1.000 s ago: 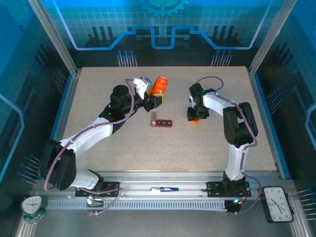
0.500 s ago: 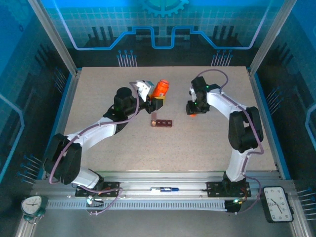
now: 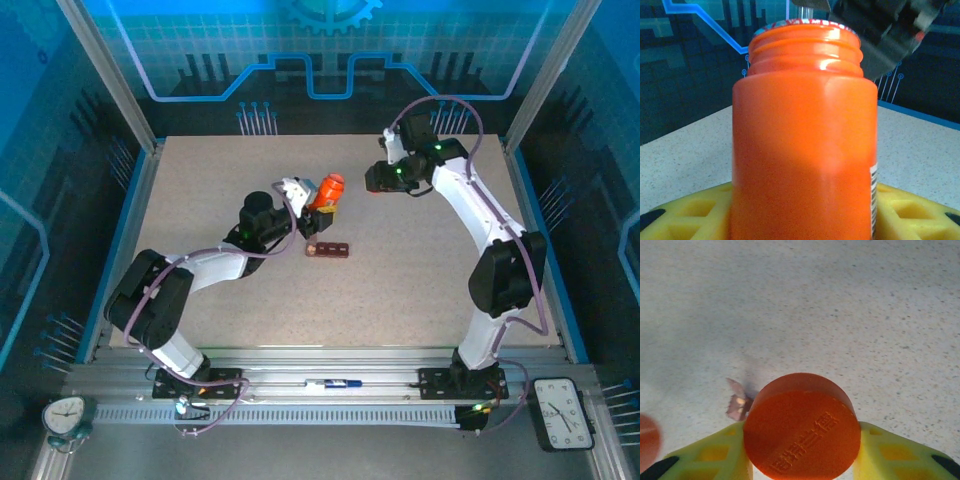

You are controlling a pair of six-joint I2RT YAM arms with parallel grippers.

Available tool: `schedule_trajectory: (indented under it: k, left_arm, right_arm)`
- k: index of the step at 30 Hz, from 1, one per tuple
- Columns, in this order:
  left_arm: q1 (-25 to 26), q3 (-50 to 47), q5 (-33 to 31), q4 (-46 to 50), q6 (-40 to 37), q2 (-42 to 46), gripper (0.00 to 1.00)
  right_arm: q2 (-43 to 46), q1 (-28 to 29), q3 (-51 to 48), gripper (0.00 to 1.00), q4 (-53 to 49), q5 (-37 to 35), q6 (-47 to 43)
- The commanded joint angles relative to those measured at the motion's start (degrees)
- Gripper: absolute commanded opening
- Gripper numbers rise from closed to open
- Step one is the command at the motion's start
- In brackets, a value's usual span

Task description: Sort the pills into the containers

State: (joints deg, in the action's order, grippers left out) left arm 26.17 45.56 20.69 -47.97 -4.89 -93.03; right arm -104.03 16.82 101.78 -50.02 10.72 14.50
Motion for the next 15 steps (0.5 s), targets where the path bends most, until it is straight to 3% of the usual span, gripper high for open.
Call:
schedule_trajectory:
  k: [1,15]
  left_arm:
    - [0.5,-0.3,0.2,-5.1,-3.8,-1.2,0.23]
    - [1.3,-0.2,0.6,-4.8,-9.9,-5.2,0.23]
  right_arm:
    - [0.3,0.0,3.6,0.46,-4.0,6.7,-0.6]
    - [-3.1,0.7,12.3,0.46,-13.5,21.0,-8.5]
